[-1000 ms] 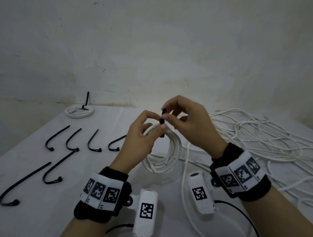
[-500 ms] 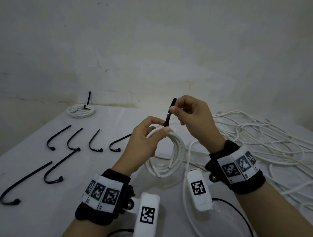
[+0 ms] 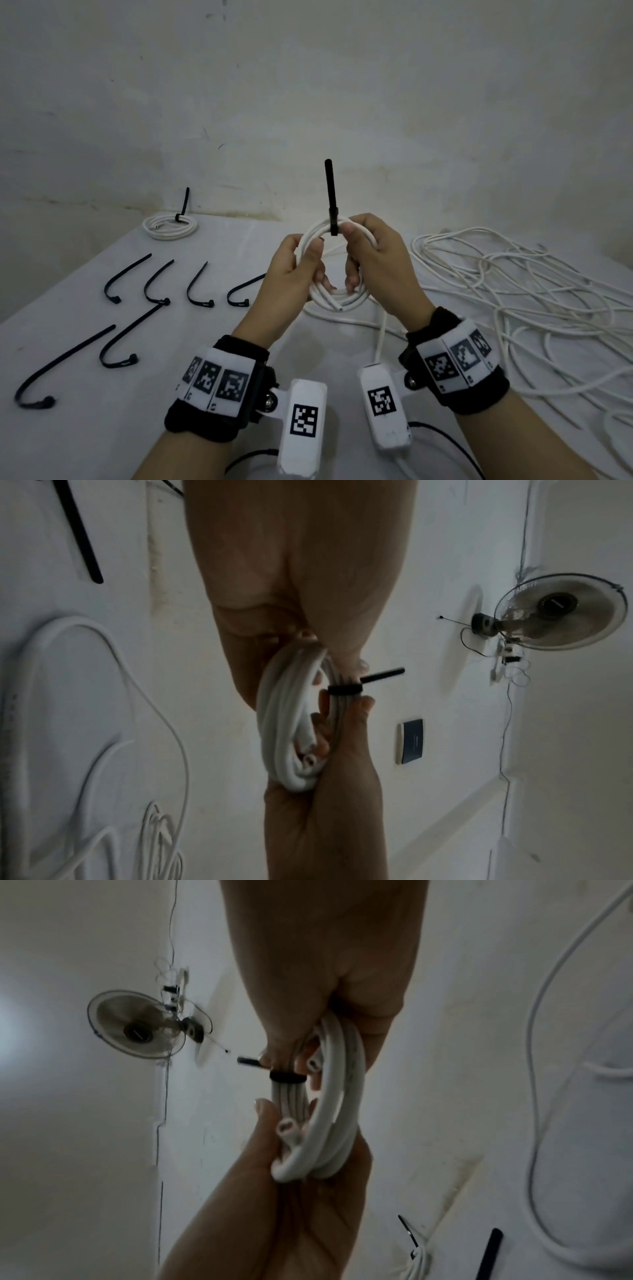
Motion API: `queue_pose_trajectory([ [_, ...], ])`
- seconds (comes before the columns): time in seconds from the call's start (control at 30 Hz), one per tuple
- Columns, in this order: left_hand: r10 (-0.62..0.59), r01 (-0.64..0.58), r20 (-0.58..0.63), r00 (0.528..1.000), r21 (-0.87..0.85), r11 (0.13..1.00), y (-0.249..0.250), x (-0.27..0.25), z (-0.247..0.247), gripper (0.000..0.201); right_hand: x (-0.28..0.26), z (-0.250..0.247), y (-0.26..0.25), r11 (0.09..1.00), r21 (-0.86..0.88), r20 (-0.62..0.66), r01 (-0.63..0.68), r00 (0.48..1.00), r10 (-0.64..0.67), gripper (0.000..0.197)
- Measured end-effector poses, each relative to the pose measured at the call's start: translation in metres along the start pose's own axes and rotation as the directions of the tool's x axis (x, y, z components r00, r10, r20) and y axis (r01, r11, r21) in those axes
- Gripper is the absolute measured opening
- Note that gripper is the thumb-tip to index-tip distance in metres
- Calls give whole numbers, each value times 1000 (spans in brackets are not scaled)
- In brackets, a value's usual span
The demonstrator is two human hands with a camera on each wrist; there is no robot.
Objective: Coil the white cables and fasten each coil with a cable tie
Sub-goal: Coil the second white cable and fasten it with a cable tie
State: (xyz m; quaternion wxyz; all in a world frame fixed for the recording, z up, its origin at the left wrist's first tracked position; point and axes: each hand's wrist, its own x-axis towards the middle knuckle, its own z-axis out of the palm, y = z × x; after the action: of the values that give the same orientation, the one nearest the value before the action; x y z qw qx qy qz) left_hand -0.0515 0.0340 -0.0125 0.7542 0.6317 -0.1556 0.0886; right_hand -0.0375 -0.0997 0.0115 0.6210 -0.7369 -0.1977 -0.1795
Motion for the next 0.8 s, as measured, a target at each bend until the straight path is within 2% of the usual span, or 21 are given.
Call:
queue_pose_trajectory([
  [0.13,8,-8,-61,998,1,1000,3,4,-1,48,4,13,3,1000,9,-64,-8,998,9,26],
  [0.27,-37,41,-54,998,80,996,5,12,-16,22,18,22,8,995,89,-125,-40,991,51,31],
  [0.37,-41,60,-98,994,198,978,2,28,-28,25,29,28,18,994,67,-100,-90,990,96,37],
  [0.47,-103,136,-152,983,226,965,0,56,-47,22,34,32,38,978,65,-96,-196,975,202,44],
  [0.5,-122,159,-166,979,235,959,-1,67,-55,22,35,31,49,977,27,-108,-213,971,215,39],
  [0.63,-222,283,-254,941,237,930,-8,120,-96,24,38,19,93,931,-325,-102,-168,985,143,13],
  [0.73,-320,420,-366,874,234,877,-29,162,-135,29,39,12,113,843,-516,2,-150,984,176,9],
  [0.8,-342,485,-417,842,308,819,-46,184,-161,36,39,10,123,808,-568,47,-156,974,221,10],
])
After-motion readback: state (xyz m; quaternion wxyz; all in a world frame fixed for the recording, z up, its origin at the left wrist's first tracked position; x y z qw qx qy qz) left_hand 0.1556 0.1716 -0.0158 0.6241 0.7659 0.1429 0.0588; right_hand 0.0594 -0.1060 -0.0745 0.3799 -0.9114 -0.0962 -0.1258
